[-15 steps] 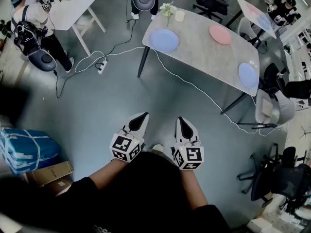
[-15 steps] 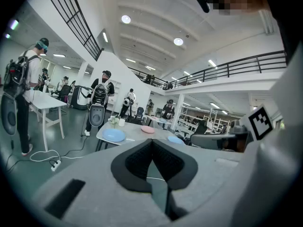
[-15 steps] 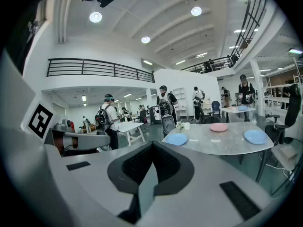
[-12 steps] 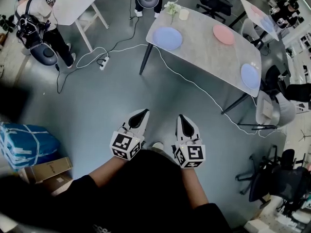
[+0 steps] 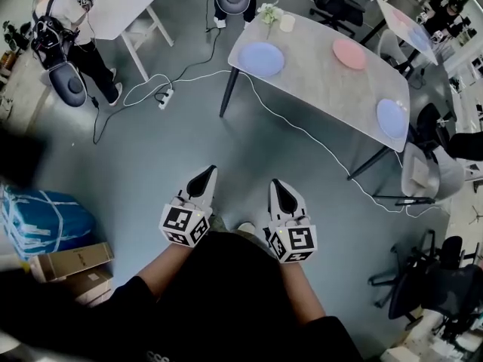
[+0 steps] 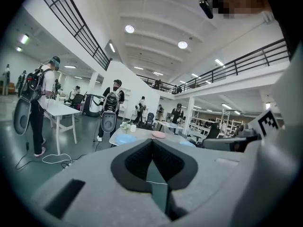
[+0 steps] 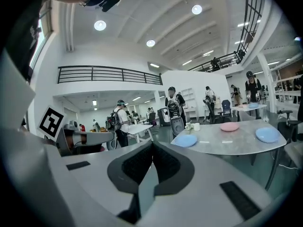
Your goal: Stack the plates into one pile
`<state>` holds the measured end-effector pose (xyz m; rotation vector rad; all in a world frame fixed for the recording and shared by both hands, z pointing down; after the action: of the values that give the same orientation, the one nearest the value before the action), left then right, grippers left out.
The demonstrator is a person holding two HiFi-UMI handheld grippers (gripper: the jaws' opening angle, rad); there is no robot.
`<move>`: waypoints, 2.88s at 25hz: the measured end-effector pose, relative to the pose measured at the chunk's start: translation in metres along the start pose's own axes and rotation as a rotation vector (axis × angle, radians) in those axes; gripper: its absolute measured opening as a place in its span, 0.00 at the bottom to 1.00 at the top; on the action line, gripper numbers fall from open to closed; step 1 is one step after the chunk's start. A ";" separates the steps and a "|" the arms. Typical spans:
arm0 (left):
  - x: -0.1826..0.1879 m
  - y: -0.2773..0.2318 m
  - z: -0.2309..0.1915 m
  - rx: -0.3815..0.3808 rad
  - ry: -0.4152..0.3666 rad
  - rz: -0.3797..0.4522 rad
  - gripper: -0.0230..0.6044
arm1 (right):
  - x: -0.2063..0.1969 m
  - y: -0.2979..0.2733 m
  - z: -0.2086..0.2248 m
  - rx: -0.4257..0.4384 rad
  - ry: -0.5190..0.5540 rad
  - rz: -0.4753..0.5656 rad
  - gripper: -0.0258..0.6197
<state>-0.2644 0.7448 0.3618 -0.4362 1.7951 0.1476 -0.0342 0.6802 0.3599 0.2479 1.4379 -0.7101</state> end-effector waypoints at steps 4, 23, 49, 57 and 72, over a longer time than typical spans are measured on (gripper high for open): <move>0.001 -0.016 -0.002 -0.031 0.025 0.003 0.06 | -0.007 -0.005 0.007 -0.011 -0.014 -0.021 0.06; 0.036 -0.163 -0.157 -0.113 0.087 -0.066 0.06 | 0.046 -0.210 0.031 -0.062 0.027 -0.135 0.06; 0.087 -0.278 -0.360 -0.217 0.083 -0.121 0.06 | 0.095 -0.422 0.036 -0.251 -0.074 -0.126 0.06; 0.089 -0.322 -0.397 -0.172 0.099 -0.152 0.06 | 0.096 -0.486 0.065 -0.232 -0.070 -0.137 0.06; 0.034 -0.473 -0.482 0.019 0.258 -0.452 0.07 | 0.028 -0.610 0.198 -0.266 -0.172 -0.459 0.06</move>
<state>-0.5339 0.1451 0.5198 -0.8649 1.8974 -0.2515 -0.2272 0.0890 0.5189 -0.3538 1.4169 -0.8739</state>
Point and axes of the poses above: the fingertips, and each gripper's own axes: y backward along the fingers, z to its right, x out of its top, the point moved 9 cm from there along y, backward along the fingers, and after that the axes turned 13 degrees about -x, right-handed, at the moved point
